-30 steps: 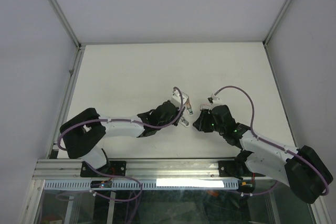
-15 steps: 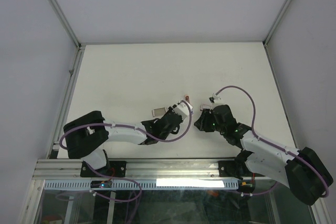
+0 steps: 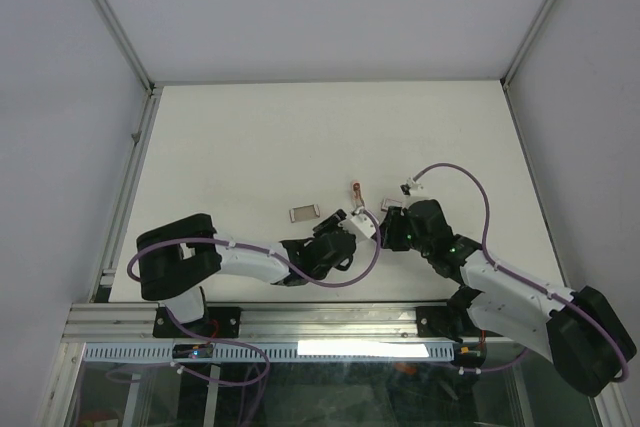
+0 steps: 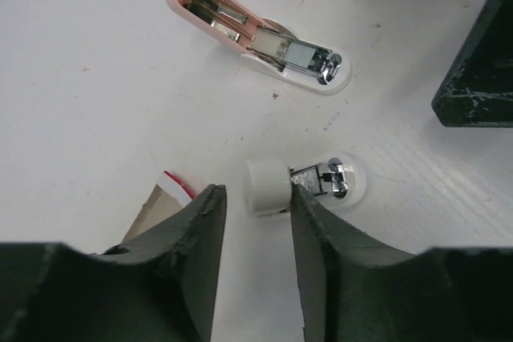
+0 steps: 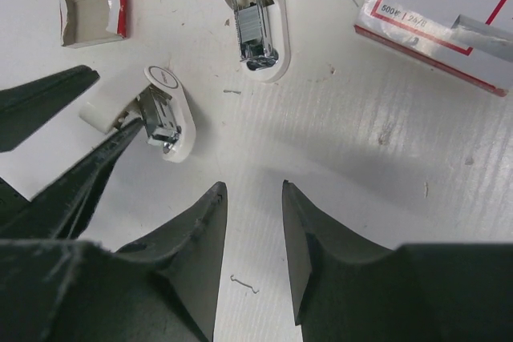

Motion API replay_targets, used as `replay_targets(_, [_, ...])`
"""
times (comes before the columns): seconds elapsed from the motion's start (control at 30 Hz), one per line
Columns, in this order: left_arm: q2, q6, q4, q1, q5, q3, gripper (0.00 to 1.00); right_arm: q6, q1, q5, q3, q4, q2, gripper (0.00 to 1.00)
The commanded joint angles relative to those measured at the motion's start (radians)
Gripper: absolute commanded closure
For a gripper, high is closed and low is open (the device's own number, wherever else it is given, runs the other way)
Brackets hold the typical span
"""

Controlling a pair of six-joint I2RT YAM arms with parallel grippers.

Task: Load the staples into the stapler

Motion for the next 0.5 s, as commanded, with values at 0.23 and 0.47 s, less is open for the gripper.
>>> replay_targets(0.23, [-0.139,-0.038,-0.123,-0.014,0.173,0.035,0.18,-0.021,-0.015,0.039,0.039,-0.053,-0.077,0.62])
replay_targets(0.47, [-0.217,-0.099,-0.234,0.016,0.451,0.046,0.01,-0.038,-0.022,0.034,0.105,-0.124,-0.118,0.59])
